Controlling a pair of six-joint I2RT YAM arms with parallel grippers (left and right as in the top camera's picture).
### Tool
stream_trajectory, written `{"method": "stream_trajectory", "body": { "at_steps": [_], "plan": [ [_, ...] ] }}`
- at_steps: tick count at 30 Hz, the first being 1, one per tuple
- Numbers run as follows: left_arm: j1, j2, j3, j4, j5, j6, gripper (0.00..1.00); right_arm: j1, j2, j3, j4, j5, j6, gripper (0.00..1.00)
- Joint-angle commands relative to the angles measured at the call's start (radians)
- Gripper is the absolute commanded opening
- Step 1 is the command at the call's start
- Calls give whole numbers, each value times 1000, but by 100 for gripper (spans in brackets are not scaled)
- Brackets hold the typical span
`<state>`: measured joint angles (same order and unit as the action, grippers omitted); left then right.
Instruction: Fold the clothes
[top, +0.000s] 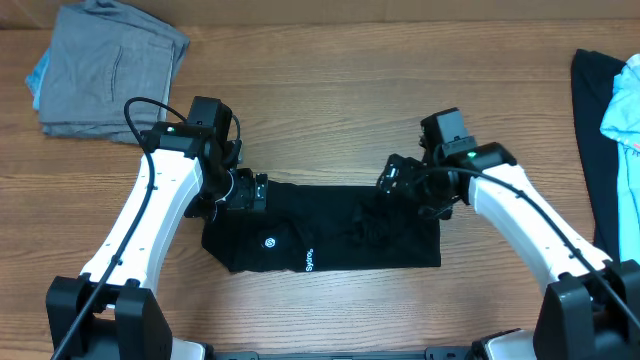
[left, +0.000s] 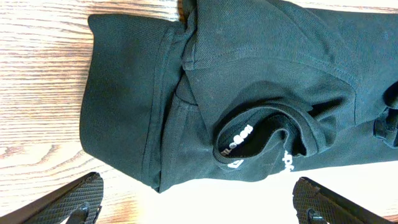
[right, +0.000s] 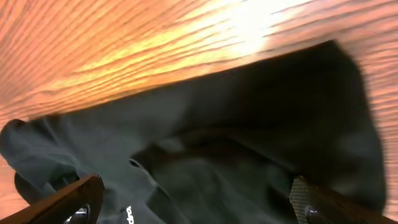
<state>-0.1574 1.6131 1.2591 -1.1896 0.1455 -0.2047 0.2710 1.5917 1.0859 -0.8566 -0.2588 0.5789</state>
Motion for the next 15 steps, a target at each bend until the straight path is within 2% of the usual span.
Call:
{"method": "stream_trajectory", "body": {
  "at_steps": [1,5,8,12,15],
  "plan": [
    [0,4,5,-3,1,2,100,-39,-6,103,-47,-59,-103,100],
    [0,4,5,-4,1,2,100,-58,-8,186,-192,-137,-199,100],
    [0,4,5,-5,1,2,100,-46,-7,183,-288,-138,-224,99],
    [0,4,5,-4,2,2,100,6,-7,114,-326,-122,-238,99],
    [0,4,5,-5,2,2,100,43,-7,20,-271,-121,-203,96]
  ]
}}
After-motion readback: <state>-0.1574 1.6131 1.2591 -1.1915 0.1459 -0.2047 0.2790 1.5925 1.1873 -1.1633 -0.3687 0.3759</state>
